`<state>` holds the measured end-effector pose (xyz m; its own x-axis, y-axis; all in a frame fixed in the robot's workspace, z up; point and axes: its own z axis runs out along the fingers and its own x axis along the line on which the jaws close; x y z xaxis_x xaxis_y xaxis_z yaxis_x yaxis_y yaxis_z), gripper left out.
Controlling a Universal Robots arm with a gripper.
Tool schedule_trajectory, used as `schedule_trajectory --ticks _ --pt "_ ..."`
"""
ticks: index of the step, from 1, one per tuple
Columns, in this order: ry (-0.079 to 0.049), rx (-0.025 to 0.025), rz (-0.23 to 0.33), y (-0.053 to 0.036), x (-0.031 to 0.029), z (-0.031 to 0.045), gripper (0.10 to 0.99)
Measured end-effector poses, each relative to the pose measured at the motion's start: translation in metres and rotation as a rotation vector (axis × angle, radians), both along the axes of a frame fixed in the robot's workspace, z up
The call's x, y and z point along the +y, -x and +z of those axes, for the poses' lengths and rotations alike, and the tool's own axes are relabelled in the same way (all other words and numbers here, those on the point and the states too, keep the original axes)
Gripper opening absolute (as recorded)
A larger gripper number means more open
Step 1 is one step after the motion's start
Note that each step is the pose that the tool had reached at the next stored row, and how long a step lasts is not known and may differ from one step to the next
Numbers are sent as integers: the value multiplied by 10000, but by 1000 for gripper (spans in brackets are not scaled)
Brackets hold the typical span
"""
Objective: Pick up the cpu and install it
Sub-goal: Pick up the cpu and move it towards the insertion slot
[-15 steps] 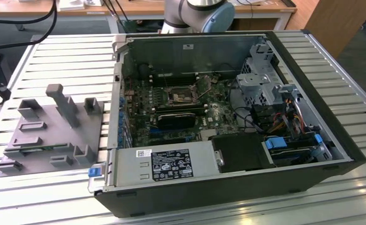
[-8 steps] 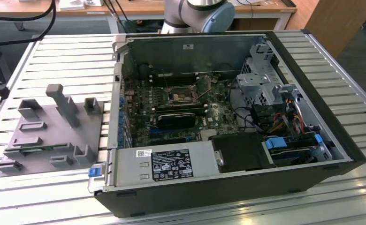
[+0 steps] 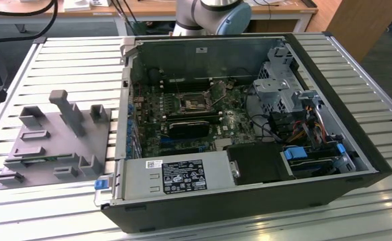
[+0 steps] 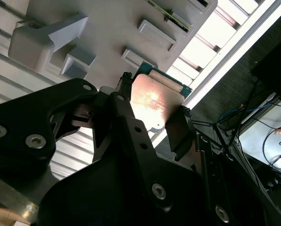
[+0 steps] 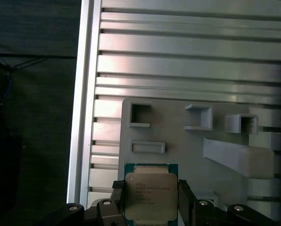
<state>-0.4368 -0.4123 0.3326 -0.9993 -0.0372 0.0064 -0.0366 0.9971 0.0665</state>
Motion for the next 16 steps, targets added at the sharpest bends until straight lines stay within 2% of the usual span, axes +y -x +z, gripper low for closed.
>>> schedule_trajectory --ticks 16 --pt "0 -3 0 0 1 229 541"
